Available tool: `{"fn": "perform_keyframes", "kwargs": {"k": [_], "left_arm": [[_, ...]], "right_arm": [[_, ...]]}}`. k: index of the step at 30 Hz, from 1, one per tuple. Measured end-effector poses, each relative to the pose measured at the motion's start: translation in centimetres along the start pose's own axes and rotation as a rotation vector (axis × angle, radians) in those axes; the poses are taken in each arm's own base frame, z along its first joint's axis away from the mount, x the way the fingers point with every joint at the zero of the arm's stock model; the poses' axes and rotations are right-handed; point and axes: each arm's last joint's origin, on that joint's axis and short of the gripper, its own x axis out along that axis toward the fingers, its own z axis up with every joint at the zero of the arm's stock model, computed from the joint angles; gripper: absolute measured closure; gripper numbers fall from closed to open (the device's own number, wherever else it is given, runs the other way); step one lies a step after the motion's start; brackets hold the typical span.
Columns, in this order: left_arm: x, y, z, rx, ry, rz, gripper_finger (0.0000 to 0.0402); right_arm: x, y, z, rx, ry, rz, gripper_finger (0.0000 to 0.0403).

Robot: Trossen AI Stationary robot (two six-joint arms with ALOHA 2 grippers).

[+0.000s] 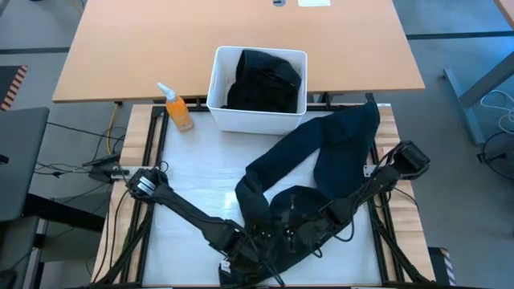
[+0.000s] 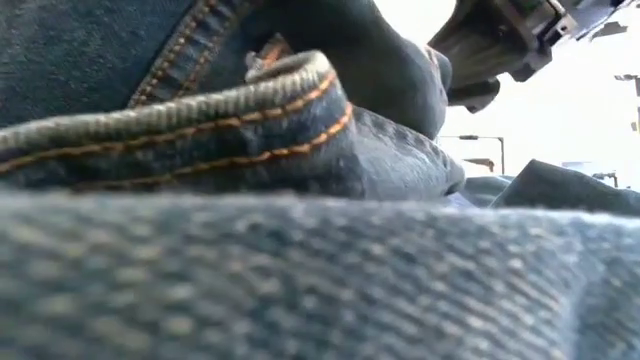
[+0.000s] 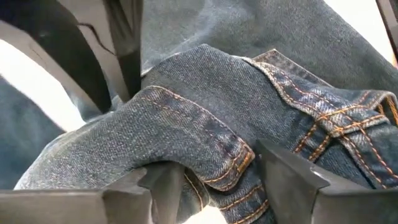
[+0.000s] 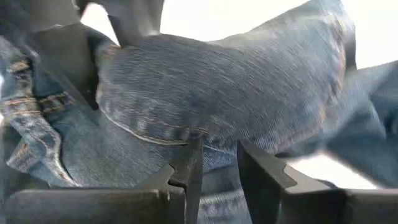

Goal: Fold laundry
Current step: Fold the blue long pants

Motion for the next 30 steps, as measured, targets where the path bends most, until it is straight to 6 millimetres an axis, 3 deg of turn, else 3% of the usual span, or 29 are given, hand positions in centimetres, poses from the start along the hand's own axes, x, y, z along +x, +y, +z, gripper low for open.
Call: {"fn": "perform_keyframes", "kwargs": {"k": [11,13,17,21,26,30], "left_arm": [[0.1,0.2,-0.3,-0.05,0.023,-0.04,0.0198],[0.1,0.2,-0.2,-0.055,0.01,-0.042,0.0198],[0.1,0.2,-0.1,-0.063,0.004,-0.049,0.0198],[-0.2,0.2,-0.7,-0.077,0.057,-0.045,0.0198],[-4.0,0.7,-2.2,-0.135,0.129,0.011,0.0198],[-8.0,1.1,-4.1,-0.173,0.097,0.213,0.0198]], "right_arm": [[-2.6,1.5,2.9,-0.052,-0.203,0.105,0.0276],[-2.0,2.1,2.4,-0.052,-0.222,0.121,0.0276],[1.2,2.4,-0.4,-0.068,-0.186,0.101,0.0276],[2.7,2.4,-1.5,-0.051,-0.182,0.085,0.0276],[3.0,1.7,-3.7,-0.016,-0.006,0.024,0.0276],[2.6,1.6,-5.1,0.006,0.107,-0.017,0.0276]]}}
